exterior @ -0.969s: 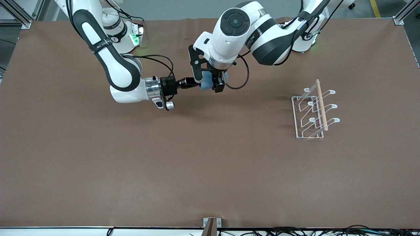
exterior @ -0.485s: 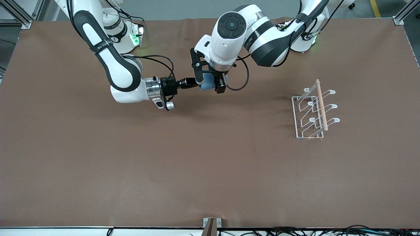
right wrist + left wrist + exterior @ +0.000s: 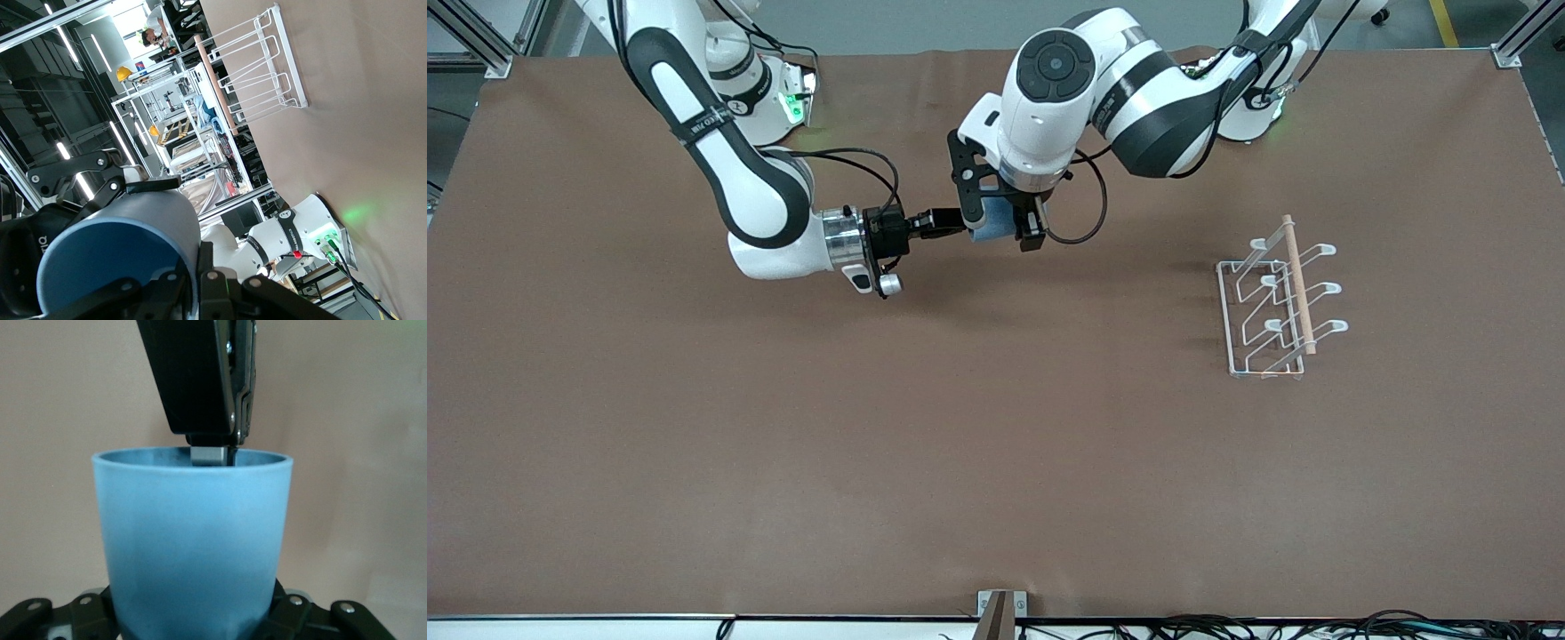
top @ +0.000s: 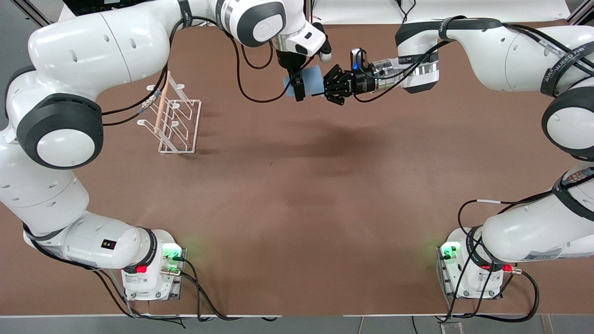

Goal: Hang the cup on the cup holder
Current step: 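Grasp the cup rim with the left gripper beside the right gripper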

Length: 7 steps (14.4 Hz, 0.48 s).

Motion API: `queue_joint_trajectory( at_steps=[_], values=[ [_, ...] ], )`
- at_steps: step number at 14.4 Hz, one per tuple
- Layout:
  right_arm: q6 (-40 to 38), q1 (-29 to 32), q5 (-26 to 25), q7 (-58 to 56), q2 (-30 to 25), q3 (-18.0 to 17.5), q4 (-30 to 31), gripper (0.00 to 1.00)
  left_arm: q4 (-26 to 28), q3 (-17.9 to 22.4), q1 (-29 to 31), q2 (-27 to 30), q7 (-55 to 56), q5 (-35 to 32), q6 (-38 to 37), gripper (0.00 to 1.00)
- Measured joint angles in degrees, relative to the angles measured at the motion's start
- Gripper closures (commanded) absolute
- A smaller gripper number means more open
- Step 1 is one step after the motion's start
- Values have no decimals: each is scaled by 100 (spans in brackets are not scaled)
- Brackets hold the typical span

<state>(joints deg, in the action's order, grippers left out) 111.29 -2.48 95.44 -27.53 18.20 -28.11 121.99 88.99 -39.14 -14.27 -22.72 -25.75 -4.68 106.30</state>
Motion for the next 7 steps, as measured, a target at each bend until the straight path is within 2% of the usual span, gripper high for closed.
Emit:
queue_joint_trajectory(
  at_steps=[1,2,4,5,7],
  values=[
    [0,0,1,0,2,0,0,20,-1,0,0,2,0,0,0,73],
    [0,0,2,0,5,0,0,0,0,0,0,2,1,0,0,73],
    [1,8,4,-1,20,16,0,0,0,0,11,4,1,0,-71,77],
    [1,15,5,-1,27,23,0,0,0,1,20,6,1,0,-92,82],
    [1,26,6,-1,33,26,-1,0,0,6,66,19,-16,-45,-106,83]
  ],
)
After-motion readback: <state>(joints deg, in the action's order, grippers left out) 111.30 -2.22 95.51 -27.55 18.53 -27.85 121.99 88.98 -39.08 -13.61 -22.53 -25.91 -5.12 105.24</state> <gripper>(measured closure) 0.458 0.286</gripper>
